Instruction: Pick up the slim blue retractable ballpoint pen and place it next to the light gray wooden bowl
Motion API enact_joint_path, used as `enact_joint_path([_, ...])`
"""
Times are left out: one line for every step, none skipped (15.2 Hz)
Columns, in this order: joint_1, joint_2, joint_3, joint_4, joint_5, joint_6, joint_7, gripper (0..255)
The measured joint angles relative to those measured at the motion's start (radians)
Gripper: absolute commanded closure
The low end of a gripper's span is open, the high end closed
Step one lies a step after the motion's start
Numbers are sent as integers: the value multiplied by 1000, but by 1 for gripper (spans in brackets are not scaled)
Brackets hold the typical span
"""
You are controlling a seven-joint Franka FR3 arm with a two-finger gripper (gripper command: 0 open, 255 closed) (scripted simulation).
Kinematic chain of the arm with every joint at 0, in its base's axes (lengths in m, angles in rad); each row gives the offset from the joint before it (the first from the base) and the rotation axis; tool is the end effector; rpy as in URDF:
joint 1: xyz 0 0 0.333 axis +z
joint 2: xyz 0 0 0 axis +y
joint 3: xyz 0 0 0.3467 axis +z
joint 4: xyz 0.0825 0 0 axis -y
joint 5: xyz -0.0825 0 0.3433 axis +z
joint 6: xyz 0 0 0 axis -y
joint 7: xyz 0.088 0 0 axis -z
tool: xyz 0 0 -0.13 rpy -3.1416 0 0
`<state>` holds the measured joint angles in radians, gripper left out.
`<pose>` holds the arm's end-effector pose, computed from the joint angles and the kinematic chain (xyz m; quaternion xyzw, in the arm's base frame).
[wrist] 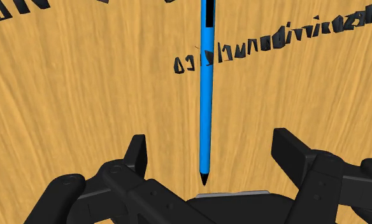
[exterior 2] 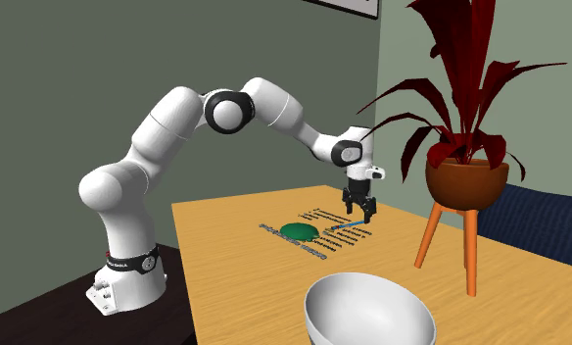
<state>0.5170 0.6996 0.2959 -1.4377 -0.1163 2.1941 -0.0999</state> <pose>0.5286 0.4832 0.3206 -0.8981 -0.4353 -0.0254 0.0568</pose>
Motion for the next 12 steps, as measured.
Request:
enact_joint_path([1, 5, -1, 1, -1, 4, 0, 0])
enact_joint_path([2, 9, -1, 5, -2, 4, 1, 0])
enact_joint_path([3, 11, -2, 7, -2, 5, 1, 0])
enact_joint_path([3, 12, -2, 7, -2, 5, 1, 0])
enact_joint_path([3, 13, -2, 8, -2, 5, 1, 0])
enact_joint_path([3, 13, -2, 8, -2, 5, 1, 0])
enact_joint_path([3, 13, -2, 8, -3, 5, 1, 255])
enact_joint_path([3, 13, -2, 8, -3, 5, 1, 255])
enact_joint_path([3, 13, -2, 8, -3, 5, 1, 255])
enact_joint_path([3, 13, -2, 8, -3, 5, 1, 255])
enact_joint_path([3, 13, -2, 8, -3, 5, 1, 255])
enact_joint_path([3, 13, -2, 8, -3, 5, 1, 255])
